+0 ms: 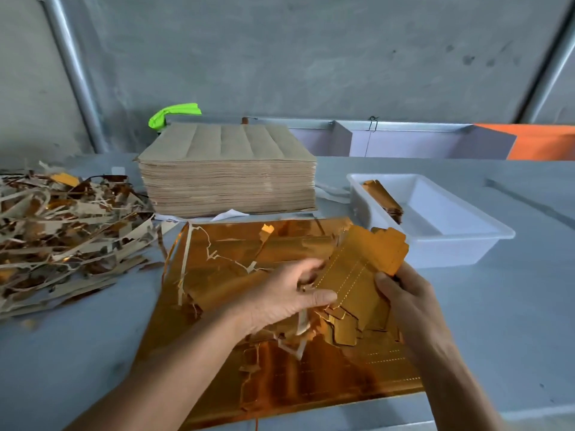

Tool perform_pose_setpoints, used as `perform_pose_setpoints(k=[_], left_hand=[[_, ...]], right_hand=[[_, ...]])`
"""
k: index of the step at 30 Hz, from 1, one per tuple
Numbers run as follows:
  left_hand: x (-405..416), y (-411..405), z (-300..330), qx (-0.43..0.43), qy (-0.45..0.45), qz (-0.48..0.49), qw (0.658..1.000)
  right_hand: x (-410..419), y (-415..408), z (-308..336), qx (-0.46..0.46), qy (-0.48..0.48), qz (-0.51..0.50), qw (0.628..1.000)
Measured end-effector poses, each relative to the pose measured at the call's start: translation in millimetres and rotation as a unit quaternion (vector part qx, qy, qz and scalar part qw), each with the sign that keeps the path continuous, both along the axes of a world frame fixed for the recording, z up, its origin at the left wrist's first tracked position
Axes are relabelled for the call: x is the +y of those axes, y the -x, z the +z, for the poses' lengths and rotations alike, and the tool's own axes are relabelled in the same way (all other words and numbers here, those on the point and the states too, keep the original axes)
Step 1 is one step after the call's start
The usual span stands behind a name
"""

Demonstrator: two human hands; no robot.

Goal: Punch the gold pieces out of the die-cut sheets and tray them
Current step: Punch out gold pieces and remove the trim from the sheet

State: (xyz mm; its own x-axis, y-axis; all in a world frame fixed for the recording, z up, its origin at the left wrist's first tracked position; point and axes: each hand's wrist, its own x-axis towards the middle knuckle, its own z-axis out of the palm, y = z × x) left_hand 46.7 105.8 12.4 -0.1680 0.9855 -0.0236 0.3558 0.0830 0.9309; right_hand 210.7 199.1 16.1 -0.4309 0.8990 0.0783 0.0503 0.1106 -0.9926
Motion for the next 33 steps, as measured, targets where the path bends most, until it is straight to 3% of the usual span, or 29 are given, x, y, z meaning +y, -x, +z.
perform_pose_setpoints(k=[3,7,14,16,19,22,27,29,33], left_hand=[[5,-3,-11,0.058,-0.052,0.017,0.997],[4,-2,-13,0.087,-0.056,0.031,0.994],[-10,21,-8,0.164,-0.066,0.052,0.983],[-11,25,-7,0.284,-0.074,0.065,0.954],[-17,28,0,0.466,-0.137,0.110,0.867],[-24,30,10,0.506,-0.191,0.190,0.820],[-33,31,31,0.464,-0.250,0.368,0.766],[-33,22,28,0.491,-0.264,0.358,0.749],[-27,-7,7,0.510,-0.294,0.277,0.759]], right_hand=[[-3,6,-6,0.033,0.027,0.003,0.999],[-9,16,-14,0.046,0.016,-0.002,0.999],[6,9,-13,0.051,0.083,0.008,0.995],[10,5,-12,0.034,0.094,0.022,0.995],[21,-10,-11,0.023,0.111,0.003,0.994],[32,-29,-10,0.053,0.124,-0.038,0.990],[35,-36,-12,0.001,0.012,-0.093,0.996],[27,-30,-11,-0.031,-0.065,-0.057,0.996],[3,-2,-16,-0.124,-0.203,0.002,0.971]])
